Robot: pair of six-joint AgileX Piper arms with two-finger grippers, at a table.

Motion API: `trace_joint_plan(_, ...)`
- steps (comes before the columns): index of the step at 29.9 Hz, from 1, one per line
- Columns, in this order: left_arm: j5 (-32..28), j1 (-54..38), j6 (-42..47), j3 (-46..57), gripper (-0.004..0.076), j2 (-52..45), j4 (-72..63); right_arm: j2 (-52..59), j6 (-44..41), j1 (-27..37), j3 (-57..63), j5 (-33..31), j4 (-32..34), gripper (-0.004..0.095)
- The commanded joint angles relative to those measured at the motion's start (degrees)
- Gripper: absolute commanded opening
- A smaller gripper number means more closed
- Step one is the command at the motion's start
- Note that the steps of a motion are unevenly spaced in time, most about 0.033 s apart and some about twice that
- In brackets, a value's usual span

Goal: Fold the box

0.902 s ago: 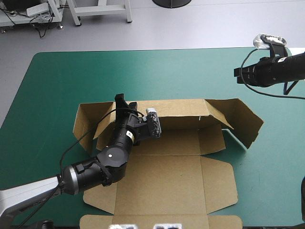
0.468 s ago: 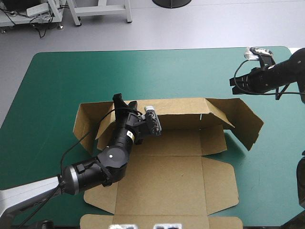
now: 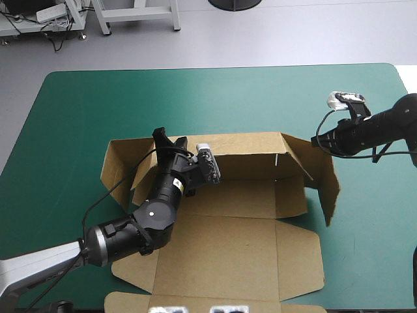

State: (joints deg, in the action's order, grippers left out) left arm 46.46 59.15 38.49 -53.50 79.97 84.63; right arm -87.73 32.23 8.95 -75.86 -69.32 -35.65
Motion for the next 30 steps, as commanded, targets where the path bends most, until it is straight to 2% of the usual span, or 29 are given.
trace_joint_plan(1, 1.0, 0.4, 2.0, -1.6, -0.0010, -1.7, 2.6, 6.1, 3.0, -0.1, 2.4, -2.8, -5.2, -0.0020)
trace_joint_plan(7, 1.0, 0.4, 1.9, -1.6, -0.0010, -1.7, 2.6, 14.1, 7.5, -0.1, 11.3, -0.1, -7.1, -0.0020)
trace_joint_plan(13, -0.1, 0.4, 1.2, -1.6, -0.0010, -1.7, 2.6, 22.2, 16.0, -0.1, 20.8, 8.8, -11.5, -0.0020)
trace_joint_plan(16, -1.3, 0.4, -0.3, -1.6, -0.0010, -1.7, 2.6, 23.4, 22.2, -0.1, 25.3, 12.7, -15.8, -0.0017)
trace_joint_plan(19, -1.6, 0.4, -0.3, -1.6, -0.0010, -1.7, 2.6, 23.3, 25.2, -0.2, 26.9, 14.5, -17.2, -0.0001)
trace_joint_plan(21, -1.6, 0.4, -0.3, -1.6, -0.0010, -1.7, 2.6, 23.3, 26.5, -0.2, 26.9, 15.1, -16.8, 0.0055)
trace_joint_plan(24, -1.6, 0.4, -1.5, -1.6, -0.0010, -1.7, 2.6, 23.3, 28.0, -0.2, 26.9, 15.2, -15.0, 0.0221)
trace_joint_plan(27, -1.6, 0.4, -1.6, -1.6, -0.0010, -1.7, 2.6, 23.3, 28.4, -0.2, 26.9, 12.4, -13.9, 0.0381)
trace_joint_plan(30, -1.6, 0.4, -1.8, -1.6, -0.0010, -1.7, 2.6, 23.3, 31.0, -0.2, 26.9, 8.5, -13.1, 0.0432)
